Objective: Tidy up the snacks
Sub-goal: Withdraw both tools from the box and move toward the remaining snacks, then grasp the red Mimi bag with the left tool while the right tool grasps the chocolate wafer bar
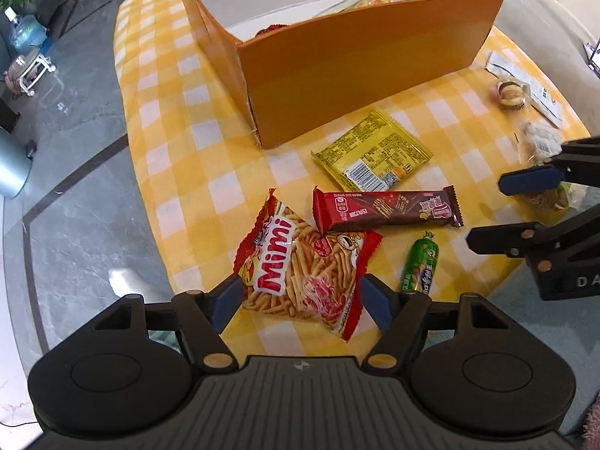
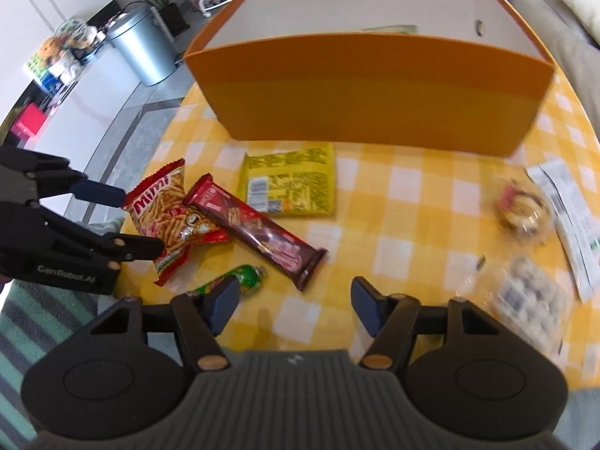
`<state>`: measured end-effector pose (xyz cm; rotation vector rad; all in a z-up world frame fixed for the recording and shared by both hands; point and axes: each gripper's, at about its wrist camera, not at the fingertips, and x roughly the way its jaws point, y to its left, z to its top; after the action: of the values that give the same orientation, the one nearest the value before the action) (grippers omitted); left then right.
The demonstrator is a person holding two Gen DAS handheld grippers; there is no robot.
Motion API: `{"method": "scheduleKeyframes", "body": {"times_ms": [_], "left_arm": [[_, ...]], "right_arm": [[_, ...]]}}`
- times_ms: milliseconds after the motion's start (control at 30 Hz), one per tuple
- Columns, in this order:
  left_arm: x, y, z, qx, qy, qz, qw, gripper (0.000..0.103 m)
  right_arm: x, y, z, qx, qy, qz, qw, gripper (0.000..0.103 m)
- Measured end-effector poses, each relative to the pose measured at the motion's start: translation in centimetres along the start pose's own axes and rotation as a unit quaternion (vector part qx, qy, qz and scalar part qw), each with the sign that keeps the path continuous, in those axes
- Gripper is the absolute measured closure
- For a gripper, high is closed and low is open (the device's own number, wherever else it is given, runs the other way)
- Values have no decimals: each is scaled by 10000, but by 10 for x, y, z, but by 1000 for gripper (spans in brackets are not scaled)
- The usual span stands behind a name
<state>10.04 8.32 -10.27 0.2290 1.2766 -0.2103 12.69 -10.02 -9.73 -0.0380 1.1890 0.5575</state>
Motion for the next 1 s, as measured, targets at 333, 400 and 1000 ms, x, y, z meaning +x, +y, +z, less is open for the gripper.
{"method": "scheduleKeyframes", "body": {"times_ms": [333, 400, 1000], "left_arm": [[18, 7, 3, 66, 234, -173, 9996, 15], [21, 7, 4, 99, 269, -188, 9994, 15], [31, 11, 6, -78, 281, -346, 9990, 12]], "right_arm": [[36, 17, 19, -844, 122, -55, 9963, 46], [42, 20, 22, -1023, 176, -82, 9946, 46], [59, 36, 24, -1570, 261, -207, 9870, 68]]}}
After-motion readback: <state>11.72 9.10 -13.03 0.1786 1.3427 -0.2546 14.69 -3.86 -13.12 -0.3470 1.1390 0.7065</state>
